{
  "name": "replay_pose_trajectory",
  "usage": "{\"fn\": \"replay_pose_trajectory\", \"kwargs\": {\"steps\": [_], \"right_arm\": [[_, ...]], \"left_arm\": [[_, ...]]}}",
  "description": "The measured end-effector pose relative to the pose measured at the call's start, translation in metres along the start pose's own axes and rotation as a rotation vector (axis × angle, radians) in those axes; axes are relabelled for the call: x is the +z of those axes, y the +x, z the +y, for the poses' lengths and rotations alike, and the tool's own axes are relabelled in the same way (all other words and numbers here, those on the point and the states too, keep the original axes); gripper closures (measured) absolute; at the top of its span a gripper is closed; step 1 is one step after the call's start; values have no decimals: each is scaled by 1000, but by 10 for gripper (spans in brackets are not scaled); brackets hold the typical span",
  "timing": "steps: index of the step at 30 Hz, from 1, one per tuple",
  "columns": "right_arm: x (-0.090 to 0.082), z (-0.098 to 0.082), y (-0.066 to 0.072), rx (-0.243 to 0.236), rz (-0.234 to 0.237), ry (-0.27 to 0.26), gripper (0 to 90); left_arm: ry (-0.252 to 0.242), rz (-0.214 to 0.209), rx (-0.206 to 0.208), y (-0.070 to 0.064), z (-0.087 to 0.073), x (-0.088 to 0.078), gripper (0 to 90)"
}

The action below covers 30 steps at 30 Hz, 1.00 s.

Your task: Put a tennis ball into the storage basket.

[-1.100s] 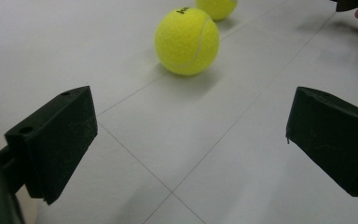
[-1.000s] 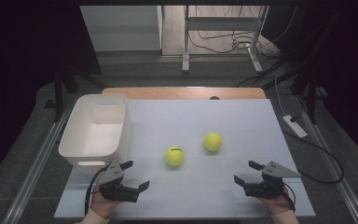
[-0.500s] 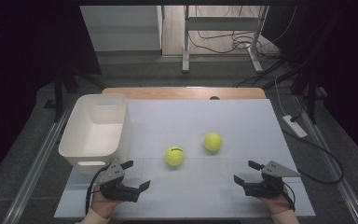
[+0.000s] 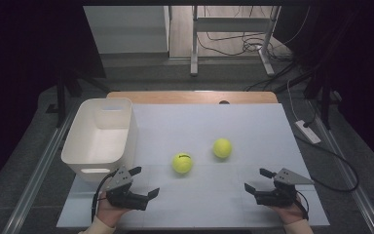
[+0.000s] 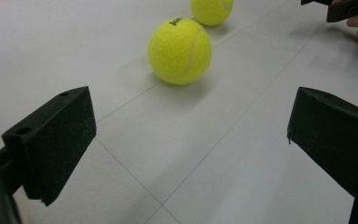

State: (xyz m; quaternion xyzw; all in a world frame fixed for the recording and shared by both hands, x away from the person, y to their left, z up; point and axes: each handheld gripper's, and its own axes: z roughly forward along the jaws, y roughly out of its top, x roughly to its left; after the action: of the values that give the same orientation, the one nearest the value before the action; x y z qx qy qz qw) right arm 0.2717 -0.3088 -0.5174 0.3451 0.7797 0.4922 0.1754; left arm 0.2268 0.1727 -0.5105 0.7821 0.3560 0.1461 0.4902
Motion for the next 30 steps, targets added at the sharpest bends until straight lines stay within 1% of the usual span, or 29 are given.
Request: {"fn": "replay_pose_trajectory", "kwargs": {"steps": [3,6,8,12,15,19,22,30], "right_arm": [[0,0,1,-4,2,-1,143],[0,1,2,-4,4,-4,143],[1,2,2,-4,1,-1,143],[2,2,2,-8,1,3,143],[2,2,2,-11,-1,5,143],[2,2,1,-6,-2,1,143],[3,2,1,-13,-1,1,143],[3,2,1,-8,1,-4,143]], "left_arm": [[7,0,8,-2,4,0,17],[3,-4,2,-4,6,-1,19],[10,2,2,-6,8,-1,19],[17,-1,-4,-6,12,-1,19],[31,-8,-15,-5,14,2,19],[45,-13,-15,-7,16,7,17],[55,-16,-14,-9,18,9,17],[59,-20,-20,-10,26,14,18]]}}
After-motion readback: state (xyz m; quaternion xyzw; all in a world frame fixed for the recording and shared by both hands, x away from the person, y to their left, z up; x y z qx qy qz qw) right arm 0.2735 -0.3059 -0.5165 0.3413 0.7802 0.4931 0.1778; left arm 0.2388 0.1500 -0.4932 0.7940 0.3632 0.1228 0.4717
